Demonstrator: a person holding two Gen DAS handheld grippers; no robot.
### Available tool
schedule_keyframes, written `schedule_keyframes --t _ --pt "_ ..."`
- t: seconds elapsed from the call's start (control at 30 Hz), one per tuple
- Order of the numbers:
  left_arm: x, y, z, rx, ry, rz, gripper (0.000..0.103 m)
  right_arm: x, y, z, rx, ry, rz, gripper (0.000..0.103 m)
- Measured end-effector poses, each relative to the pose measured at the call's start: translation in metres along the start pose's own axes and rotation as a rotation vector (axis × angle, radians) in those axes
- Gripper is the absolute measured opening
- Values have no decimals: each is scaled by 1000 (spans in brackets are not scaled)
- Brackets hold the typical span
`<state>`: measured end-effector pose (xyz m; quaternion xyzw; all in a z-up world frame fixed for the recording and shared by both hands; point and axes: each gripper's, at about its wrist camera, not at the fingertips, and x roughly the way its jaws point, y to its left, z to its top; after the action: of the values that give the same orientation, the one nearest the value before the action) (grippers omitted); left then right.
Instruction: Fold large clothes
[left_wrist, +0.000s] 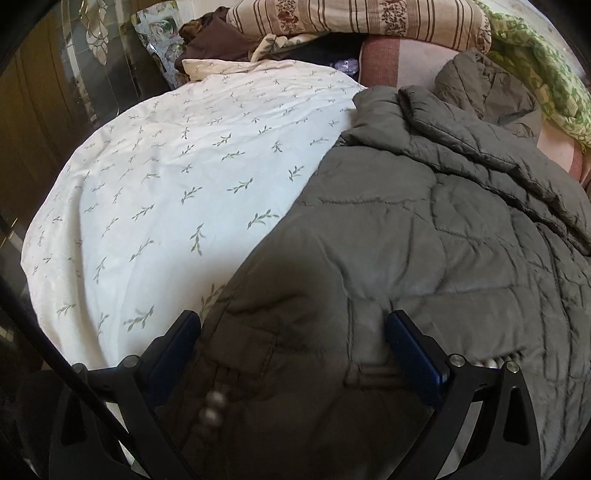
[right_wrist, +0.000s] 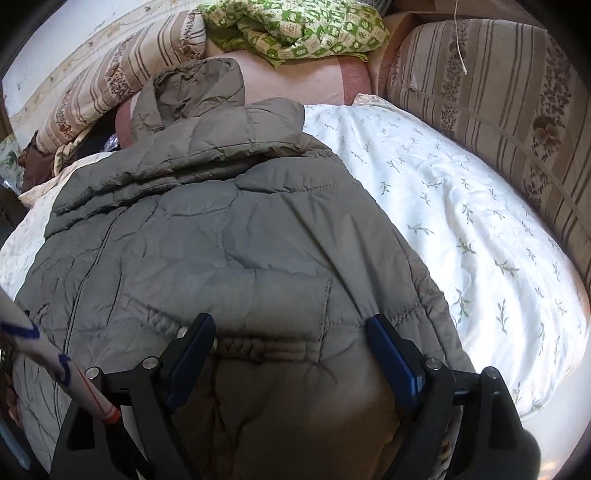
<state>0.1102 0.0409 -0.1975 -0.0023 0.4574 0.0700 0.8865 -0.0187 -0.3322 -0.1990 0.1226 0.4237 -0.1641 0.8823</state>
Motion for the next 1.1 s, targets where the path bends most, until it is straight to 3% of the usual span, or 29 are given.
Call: schedule_keyframes --t 0.13,0.43,0.6,0.73,0.87,1.03,1.1 --pt "-22 7 -4 -13 9 -43 100 -3 13 -14 -113 -7 -45 99" --pt "-60 31 6 -25 -64 -11 100 -19 6 -14 -52 27 -17 99" --pt "-52 35 -1 -18 -43 -4 100 -42 -15 -7 35 -5 20 98" --pt "-34 32 -13 10 7 -9 99 -49 -32 -2 74 -24 -31 98" --pt "-24 24 -25 69 73 -57 75 -40 -40 -10 99 47 -42 98" --pt "-44 22 -27 115 44 -21 69 -47 -27 -20 10 69 -77 98" --pt "-53 23 -25 113 31 -17 69 -58 -24 -19 6 72 -45 98"
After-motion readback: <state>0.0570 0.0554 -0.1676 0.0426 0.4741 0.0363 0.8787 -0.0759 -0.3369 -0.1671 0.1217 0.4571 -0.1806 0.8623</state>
